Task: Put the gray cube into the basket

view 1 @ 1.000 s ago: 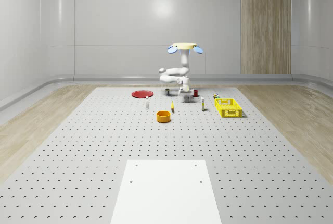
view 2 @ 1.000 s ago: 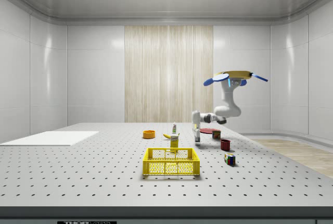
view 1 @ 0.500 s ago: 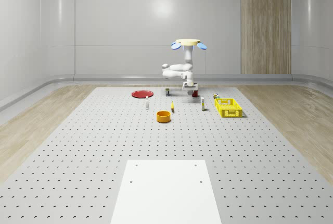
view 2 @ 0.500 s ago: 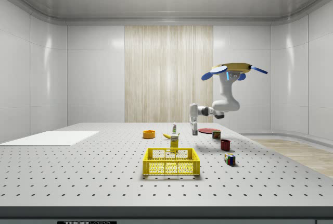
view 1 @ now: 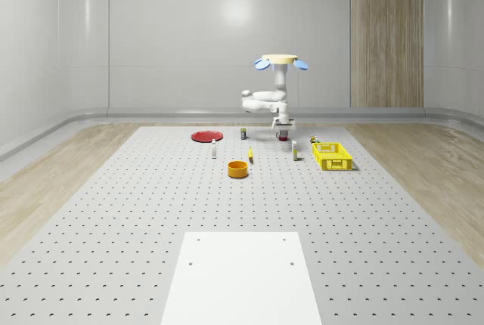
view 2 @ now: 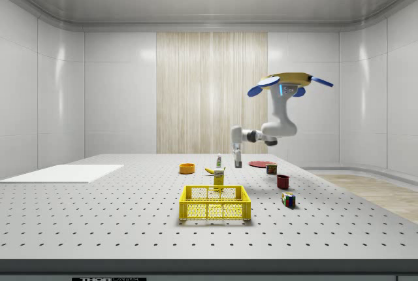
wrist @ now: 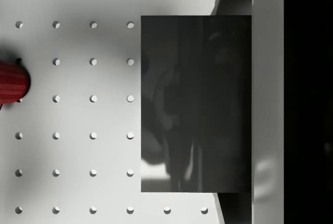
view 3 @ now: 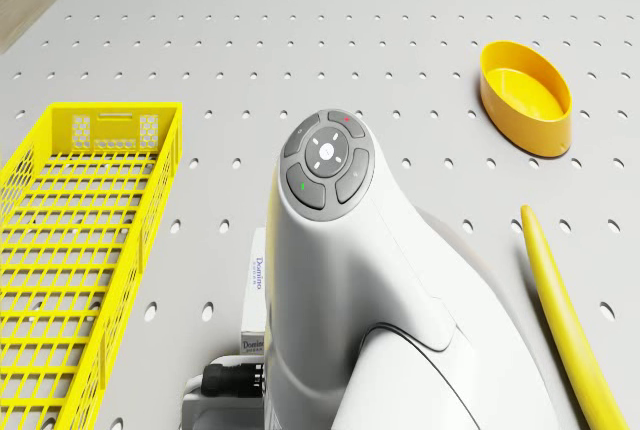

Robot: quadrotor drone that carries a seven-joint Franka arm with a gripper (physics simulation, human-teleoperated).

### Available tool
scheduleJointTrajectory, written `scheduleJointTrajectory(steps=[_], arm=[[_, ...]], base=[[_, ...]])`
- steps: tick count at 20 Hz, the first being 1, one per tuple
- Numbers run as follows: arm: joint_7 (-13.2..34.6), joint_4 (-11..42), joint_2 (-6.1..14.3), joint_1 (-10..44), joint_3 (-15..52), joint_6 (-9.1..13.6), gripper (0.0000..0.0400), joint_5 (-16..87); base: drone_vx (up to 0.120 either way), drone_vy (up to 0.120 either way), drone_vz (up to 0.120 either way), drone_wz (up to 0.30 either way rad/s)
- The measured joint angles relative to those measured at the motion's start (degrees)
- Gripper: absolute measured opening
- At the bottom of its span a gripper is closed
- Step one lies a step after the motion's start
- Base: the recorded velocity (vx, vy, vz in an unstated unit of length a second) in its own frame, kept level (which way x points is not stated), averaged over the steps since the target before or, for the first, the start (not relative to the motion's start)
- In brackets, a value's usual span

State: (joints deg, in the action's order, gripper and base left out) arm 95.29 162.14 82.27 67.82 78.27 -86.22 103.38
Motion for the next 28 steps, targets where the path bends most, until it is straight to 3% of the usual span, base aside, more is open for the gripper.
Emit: scheduleJointTrajectory(steps=[26,28], arm=[[0.6,-0.1,3.2,0.7,0.4,-3.0,0.0250,-1.4],[0.6,-0.1,3.4,0.7,0.5,-3.2,0.0250,-1.5]], base=[[0.120,0.120,0.000,0.000],[0.000,0.120,0.000,0.000]])
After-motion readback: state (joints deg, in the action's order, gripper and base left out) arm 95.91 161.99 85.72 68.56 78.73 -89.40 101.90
